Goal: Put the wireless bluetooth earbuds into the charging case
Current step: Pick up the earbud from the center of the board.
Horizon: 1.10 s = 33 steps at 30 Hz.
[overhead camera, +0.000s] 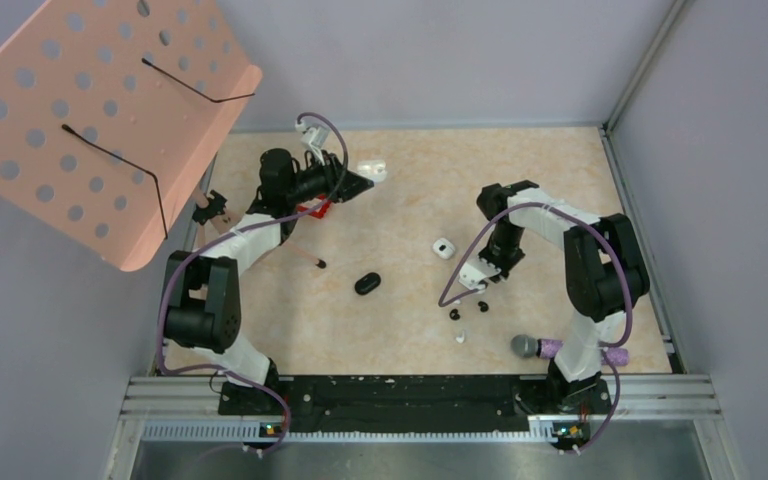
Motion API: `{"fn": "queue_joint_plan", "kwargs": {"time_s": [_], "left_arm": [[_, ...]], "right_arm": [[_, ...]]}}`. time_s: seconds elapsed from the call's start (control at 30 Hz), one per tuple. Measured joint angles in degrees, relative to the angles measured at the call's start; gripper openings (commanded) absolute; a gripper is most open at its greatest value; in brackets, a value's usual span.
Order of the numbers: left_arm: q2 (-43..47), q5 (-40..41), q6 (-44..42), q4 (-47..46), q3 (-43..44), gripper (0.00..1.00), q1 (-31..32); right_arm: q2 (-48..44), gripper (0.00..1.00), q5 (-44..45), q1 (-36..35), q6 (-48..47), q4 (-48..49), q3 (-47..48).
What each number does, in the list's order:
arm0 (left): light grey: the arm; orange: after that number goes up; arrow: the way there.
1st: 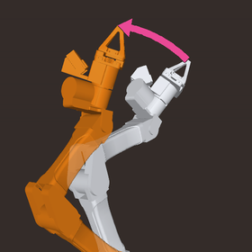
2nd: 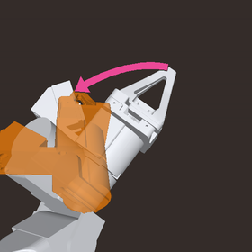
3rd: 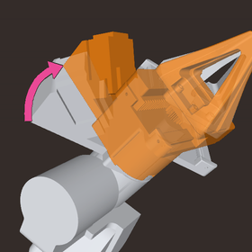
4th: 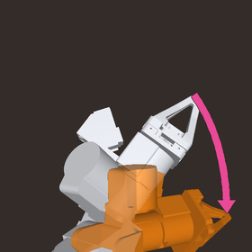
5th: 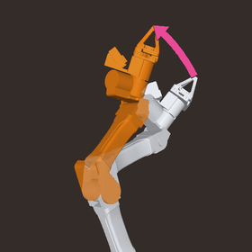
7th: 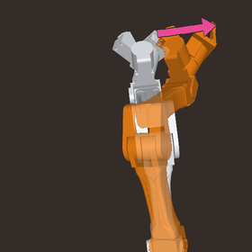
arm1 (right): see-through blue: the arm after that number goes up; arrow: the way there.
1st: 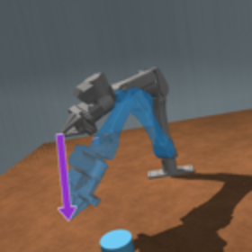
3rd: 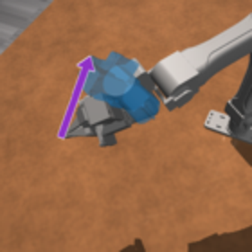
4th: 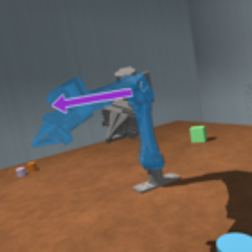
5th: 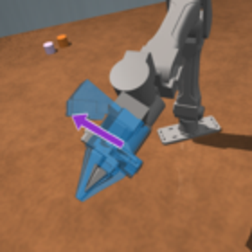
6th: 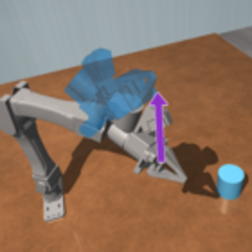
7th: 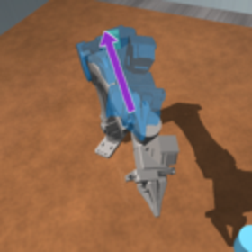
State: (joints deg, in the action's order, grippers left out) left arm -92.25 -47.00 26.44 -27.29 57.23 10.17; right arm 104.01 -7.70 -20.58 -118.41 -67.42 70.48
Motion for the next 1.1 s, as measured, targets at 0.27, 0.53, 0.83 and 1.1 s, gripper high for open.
{"fn": "queue_joint_plan", "kwargs": {"time_s": [0.27,0.53,0.83,1.1], "left_arm": [[-0.2,0.2,0.0,0.0,0.0,0.0,0.0],[-0.2,0.2,0.0,0.0,0.0,0.0,0.0],[-0.2,0.1,0.0,0.0,0.0,0.0,0.0],[-1.4,-2.6,0.4,-3.4,0.6,0.0,1.4]], "right_arm": [[0.0,0.14,0.7,0.0,0.1,-0.1,0.0],[0.0,0.06,0.8,0.0,0.1,0.2,-0.6],[-1.1,0.0,-0.7,0.5,5.2,0.4,-0.7],[-1.3,0.0,-14.4,1.6,33.1,-3.6,23.3]]}}
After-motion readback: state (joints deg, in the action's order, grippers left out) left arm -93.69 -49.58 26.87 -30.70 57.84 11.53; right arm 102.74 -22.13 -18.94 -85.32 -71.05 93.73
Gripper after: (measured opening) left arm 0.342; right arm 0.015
